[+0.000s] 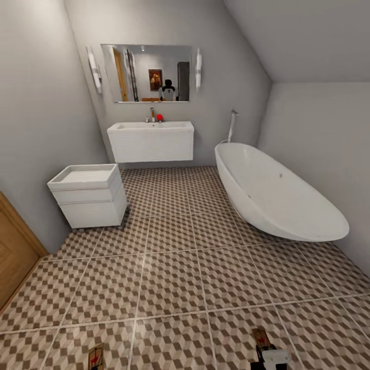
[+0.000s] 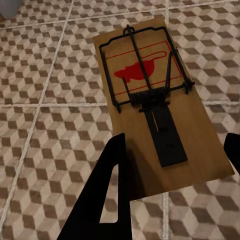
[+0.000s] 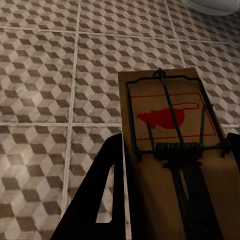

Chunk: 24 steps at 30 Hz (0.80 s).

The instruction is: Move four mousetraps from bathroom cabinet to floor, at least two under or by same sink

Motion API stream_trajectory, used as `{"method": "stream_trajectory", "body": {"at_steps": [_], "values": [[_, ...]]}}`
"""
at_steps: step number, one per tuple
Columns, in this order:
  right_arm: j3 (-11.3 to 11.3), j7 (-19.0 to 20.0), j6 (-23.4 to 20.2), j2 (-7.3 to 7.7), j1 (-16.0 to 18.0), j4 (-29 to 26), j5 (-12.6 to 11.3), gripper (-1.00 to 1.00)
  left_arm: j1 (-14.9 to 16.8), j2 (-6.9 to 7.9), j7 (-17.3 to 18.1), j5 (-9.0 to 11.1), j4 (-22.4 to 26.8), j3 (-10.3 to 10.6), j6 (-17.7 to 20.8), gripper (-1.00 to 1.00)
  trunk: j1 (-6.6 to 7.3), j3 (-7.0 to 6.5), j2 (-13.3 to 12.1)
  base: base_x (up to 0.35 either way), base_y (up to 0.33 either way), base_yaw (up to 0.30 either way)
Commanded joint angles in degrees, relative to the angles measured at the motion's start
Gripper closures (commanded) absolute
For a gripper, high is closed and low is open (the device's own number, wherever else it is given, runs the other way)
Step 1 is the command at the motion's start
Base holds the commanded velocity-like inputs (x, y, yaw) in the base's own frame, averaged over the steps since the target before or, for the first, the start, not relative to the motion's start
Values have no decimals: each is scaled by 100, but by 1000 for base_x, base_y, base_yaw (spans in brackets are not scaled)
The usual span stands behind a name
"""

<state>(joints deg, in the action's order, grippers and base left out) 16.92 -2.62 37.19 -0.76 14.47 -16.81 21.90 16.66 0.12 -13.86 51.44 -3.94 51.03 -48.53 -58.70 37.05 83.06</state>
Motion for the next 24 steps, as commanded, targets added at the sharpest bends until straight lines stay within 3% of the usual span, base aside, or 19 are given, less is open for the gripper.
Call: {"method": "stream_trajectory", "body": {"at_steps": [1,15,24], "values": [[31,-11,16,-3,3,2,51,100,4,-3,-55,-29,-10,39,-7,100,-2,5,2,263,-87,118],[31,-10,16,-3,2,2,51,100,4,-3,-56,-29,-10,39,-7,100,-2,5,2,265,-20,25],[31,-11,16,-3,3,2,51,100,4,-3,-56,-29,-10,39,-7,100,-2,19,2,267,0,166]]}}
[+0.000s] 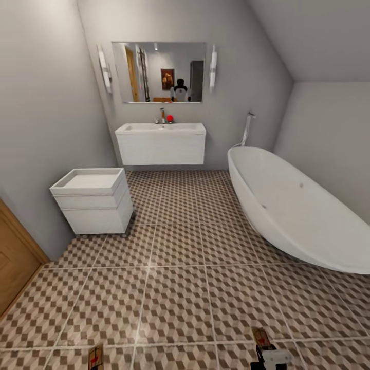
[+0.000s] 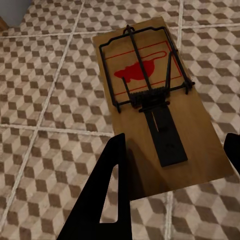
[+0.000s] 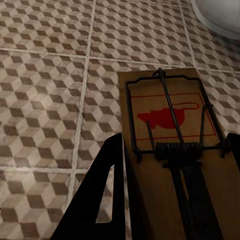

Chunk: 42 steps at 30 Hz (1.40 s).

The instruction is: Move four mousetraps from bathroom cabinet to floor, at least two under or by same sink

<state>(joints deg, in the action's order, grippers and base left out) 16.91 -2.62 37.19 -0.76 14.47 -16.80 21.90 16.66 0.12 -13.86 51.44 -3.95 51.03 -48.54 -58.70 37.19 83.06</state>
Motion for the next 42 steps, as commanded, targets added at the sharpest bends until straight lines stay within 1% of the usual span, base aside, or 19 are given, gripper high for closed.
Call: {"method": "stream_trajectory", "body": {"at_steps": [1,42], "values": [[31,-11,16,-3,3,1,51,100,4,-3,-55,-29,-9,39,-6,100,-2,6,2,267,0,154],[31,-11,16,-3,3,1,51,100,4,-23,-55,-29,-9,39,-6,100,-2,9,2,266,-2,8]]}}
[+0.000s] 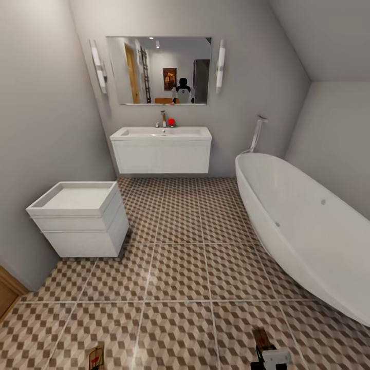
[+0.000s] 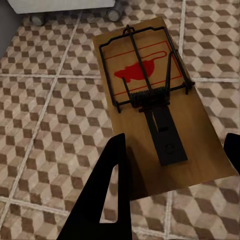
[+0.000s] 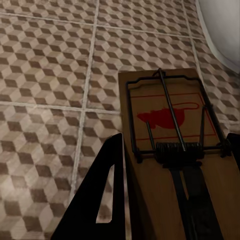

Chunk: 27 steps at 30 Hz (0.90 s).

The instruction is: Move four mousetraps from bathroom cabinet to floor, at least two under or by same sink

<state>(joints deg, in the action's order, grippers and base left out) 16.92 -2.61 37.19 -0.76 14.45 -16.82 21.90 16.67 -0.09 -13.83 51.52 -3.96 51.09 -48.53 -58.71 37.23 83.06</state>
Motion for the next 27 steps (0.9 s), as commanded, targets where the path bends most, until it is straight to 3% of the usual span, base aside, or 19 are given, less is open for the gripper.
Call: {"method": "stream_trajectory", "body": {"at_steps": [1,10,15,27], "values": [[31,-11,16,-4,4,3,51,100,3,-2,-58,-36,-8,32,-8,100,-2,5,2,250,-61,0],[31,-11,16,-4,3,3,51,100,3,-8,-54,-36,-8,32,10,100,-2,5,2,241,-113,0],[31,-11,16,-4,4,3,51,100,3,-9,-42,-44,0,32,280,100,-2,5,2,235,-136,0],[31,-11,16,-4,5,3,51,100,3,-9,-41,-45,8,34,318,100,-2,5,2,229,-15,0]]}}
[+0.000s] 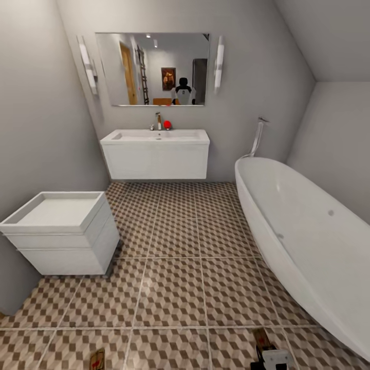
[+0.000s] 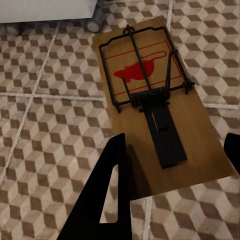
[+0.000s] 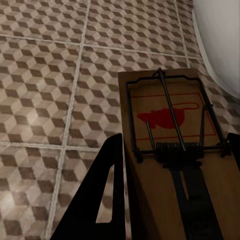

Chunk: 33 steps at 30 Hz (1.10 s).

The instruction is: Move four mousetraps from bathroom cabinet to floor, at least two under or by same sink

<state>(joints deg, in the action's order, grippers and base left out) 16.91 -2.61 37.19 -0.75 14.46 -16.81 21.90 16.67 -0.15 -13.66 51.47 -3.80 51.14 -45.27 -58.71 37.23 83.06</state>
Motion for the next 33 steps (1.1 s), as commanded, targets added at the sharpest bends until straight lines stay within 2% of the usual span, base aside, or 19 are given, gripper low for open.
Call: {"method": "stream_trajectory", "body": {"at_steps": [1,33], "values": [[31,-11,16,-4,4,3,51,100,3,-2,-58,-40,-7,31,-7,100,-2,5,2,228,0,0],[23,-11,16,-4,4,1,51,100,3,-2,-58,-40,-7,33,-3,100,-2,5,2,228,0,0]]}}
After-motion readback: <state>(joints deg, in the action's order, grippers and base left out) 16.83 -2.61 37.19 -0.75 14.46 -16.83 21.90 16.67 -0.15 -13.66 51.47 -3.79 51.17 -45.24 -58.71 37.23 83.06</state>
